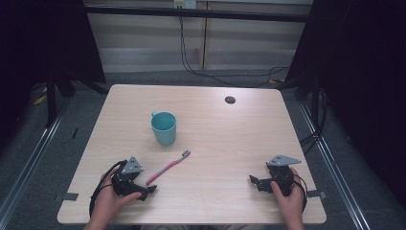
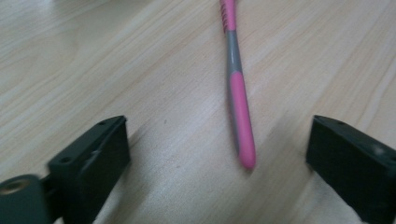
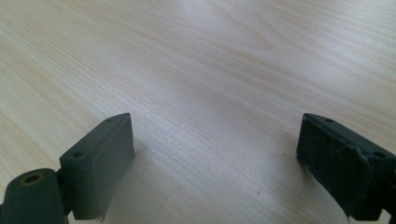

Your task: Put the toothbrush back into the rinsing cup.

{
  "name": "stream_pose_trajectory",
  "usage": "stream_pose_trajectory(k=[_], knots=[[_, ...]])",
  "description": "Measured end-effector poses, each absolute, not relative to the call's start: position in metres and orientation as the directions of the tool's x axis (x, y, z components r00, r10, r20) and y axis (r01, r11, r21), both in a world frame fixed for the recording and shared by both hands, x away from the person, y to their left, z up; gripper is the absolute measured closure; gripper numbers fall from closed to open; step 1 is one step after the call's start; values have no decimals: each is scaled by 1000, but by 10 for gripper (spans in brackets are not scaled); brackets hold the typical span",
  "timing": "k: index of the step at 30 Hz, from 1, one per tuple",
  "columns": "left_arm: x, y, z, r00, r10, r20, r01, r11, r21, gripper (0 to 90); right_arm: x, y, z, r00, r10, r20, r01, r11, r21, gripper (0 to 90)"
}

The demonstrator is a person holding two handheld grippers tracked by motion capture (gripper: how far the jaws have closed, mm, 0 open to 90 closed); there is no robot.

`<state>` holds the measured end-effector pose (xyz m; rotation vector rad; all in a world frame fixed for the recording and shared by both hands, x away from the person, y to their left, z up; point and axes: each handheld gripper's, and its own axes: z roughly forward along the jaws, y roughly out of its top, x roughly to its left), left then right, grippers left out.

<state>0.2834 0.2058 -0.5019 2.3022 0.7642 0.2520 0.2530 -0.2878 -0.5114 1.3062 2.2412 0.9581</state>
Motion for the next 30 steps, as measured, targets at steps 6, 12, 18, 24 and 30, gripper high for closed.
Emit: stream_pose_trajectory(k=[6,12,18,24,30], knots=[[290,198,-493,814,578,-52,489,-635,599,175,253,-288,-511,-501,865,19,612,338,715,107],[299,187,-485,825,562,-66,509,-687,519,199,253,-288,-511,-505,863,18,608,341,717,107],[306,179,-476,828,556,-67,512,-704,493,221,253,-288,-511,-505,863,18,608,341,717,107],[313,171,-471,835,545,-76,515,-726,456,245,253,-288,-511,-506,863,18,608,341,717,107],[321,164,-464,839,538,-79,516,-740,432,261,253,-288,-511,-506,863,18,608,341,717,107]])
